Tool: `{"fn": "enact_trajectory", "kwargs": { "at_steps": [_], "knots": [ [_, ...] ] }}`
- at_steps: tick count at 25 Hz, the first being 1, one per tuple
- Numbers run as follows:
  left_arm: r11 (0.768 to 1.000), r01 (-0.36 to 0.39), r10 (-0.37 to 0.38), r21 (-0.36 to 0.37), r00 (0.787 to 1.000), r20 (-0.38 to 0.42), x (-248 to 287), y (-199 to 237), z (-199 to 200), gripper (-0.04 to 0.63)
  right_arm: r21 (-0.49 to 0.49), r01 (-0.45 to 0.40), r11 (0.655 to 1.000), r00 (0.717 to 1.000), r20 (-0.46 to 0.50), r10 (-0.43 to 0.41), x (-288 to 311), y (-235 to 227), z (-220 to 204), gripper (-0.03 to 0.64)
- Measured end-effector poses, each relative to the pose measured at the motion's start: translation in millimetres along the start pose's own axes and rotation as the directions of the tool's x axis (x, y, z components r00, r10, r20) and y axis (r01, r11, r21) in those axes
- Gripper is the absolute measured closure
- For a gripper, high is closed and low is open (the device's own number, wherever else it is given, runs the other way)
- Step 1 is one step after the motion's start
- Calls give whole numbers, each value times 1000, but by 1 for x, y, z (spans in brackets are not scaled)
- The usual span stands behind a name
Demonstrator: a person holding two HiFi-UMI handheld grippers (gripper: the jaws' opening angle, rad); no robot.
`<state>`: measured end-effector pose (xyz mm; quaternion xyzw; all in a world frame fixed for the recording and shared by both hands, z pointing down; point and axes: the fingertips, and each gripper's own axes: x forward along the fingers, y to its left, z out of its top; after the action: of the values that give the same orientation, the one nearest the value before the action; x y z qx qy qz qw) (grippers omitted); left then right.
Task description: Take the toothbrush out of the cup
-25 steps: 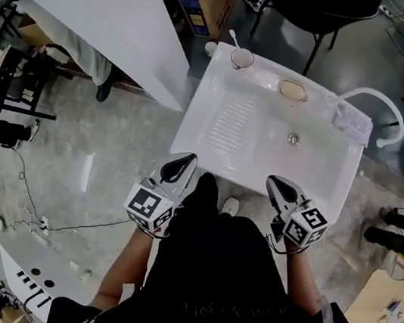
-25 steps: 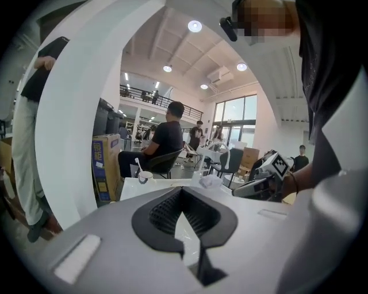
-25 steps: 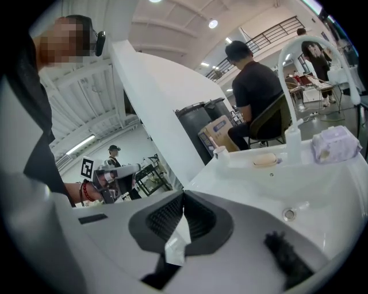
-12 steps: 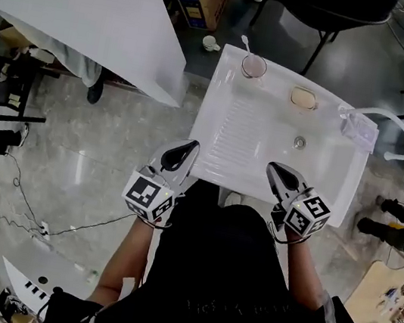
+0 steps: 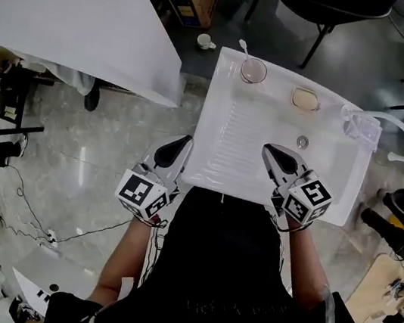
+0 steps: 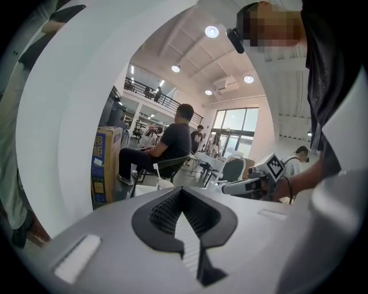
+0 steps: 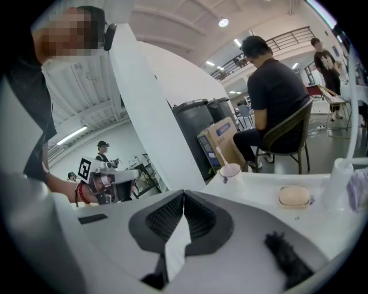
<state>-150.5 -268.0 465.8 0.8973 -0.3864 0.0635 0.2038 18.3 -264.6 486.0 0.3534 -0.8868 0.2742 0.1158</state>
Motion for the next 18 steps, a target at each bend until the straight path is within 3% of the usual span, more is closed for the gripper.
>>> {"fn": "enact_trajectory", "kwargs": {
  "at_steps": [8,18],
  "knots": [
    [1000,-7,6,12,1000,20,25,-2,16,586,-101,-40,994,999,6,41,34,-30,37,604],
    [998,47,-46,34,999,-11,59,-10,19,586,-221,-11,975,999,-43,1,78,-60,47,604]
  ]
}}
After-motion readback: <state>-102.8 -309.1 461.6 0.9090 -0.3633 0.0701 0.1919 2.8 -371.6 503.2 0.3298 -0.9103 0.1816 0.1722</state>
